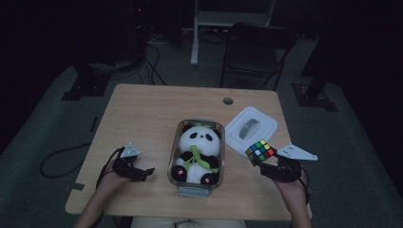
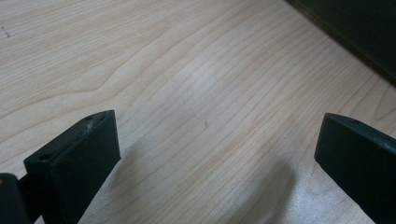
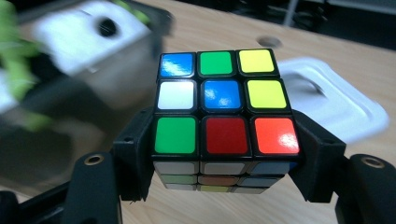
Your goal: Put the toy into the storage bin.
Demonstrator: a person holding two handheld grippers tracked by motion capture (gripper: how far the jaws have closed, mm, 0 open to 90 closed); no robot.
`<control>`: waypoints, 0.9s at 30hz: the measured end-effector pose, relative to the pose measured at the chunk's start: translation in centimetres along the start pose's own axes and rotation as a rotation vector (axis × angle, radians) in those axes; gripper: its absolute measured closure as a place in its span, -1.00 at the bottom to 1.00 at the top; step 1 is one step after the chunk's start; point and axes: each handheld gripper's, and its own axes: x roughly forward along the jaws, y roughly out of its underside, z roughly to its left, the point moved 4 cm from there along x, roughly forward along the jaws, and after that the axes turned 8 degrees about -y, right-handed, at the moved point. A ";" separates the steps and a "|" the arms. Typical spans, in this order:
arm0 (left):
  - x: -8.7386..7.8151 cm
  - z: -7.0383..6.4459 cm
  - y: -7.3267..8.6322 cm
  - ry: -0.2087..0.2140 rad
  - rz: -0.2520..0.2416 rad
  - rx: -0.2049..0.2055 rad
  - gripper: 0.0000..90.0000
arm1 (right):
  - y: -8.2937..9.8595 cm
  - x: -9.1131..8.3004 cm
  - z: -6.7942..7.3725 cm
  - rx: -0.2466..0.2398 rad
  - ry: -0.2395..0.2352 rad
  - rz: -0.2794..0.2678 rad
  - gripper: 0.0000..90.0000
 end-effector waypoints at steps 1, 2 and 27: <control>0.1 0.0 0.0 0.001 0.003 -0.003 -0.98 | 0.0 0.0 0.0 0.000 0.000 0.000 -0.25; 0.1 0.0 0.0 0.005 0.006 0.000 -0.98 | -0.4 0.1 0.4 -0.013 -0.013 -0.002 -0.25; 0.8 -0.2 0.1 -0.050 0.024 0.036 -0.98 | -5.0 5.8 9.1 -0.193 -0.393 0.028 -0.25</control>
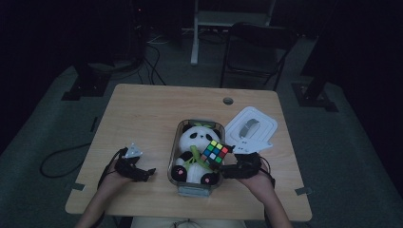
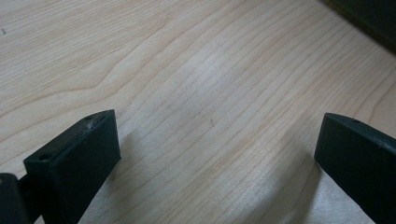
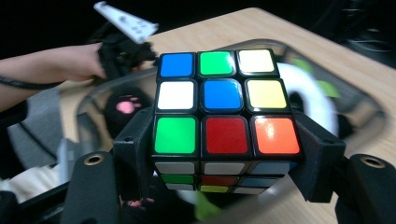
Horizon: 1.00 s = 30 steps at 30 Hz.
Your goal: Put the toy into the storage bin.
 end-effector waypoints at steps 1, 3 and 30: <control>0.0 0.0 0.0 -0.001 0.000 0.006 -0.98 | -0.1 0.3 0.3 -0.011 -0.015 0.008 -0.25; 0.0 0.0 0.0 -0.002 0.002 0.008 -0.98 | -0.2 1.0 0.8 -0.026 -0.043 0.026 -0.25; 0.1 0.7 0.0 -0.058 0.010 -0.052 -0.98 | 0.4 4.3 2.0 -0.077 -0.246 0.173 -0.25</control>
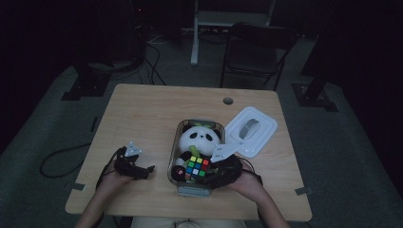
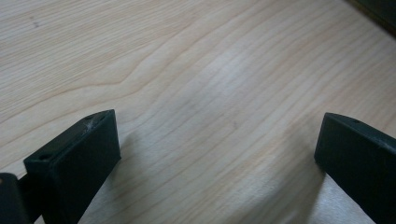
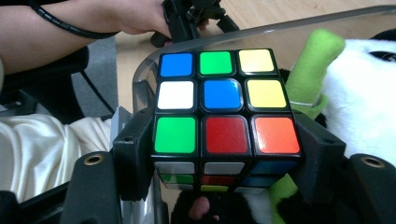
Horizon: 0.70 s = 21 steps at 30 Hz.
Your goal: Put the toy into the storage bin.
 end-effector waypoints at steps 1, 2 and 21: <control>0.0 0.0 0.0 0.000 0.000 0.000 -0.98 | 0.0 0.1 -0.1 0.001 -0.006 0.000 -0.25; 0.0 0.0 0.0 0.000 0.001 0.002 -0.98 | 0.1 0.1 -0.1 -0.006 -0.008 0.005 -0.25; -8.6 -3.2 -6.0 0.138 -0.172 0.055 -0.84 | -1.5 -3.5 -0.4 0.069 0.056 -0.138 -0.32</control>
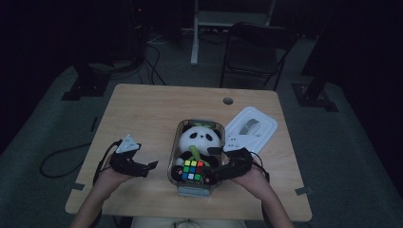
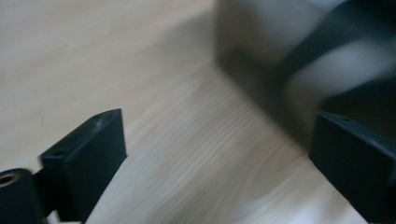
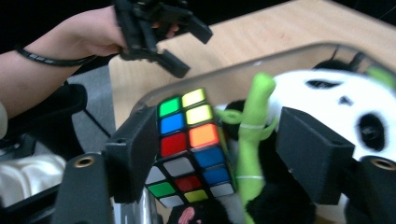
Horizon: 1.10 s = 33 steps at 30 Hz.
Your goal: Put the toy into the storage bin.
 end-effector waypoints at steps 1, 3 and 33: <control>-0.5 -0.5 -0.6 0.015 -0.016 0.011 -0.84 | -0.1 -0.2 0.1 0.002 0.008 -0.007 -0.14; -1.4 -1.7 -1.6 0.044 -0.049 0.040 -0.83 | -0.2 -0.3 0.3 -0.002 0.023 -0.009 -0.03; -0.2 -10.2 -5.8 0.384 -0.093 0.275 0.86 | 0.8 1.6 1.2 -0.019 0.032 0.021 1.00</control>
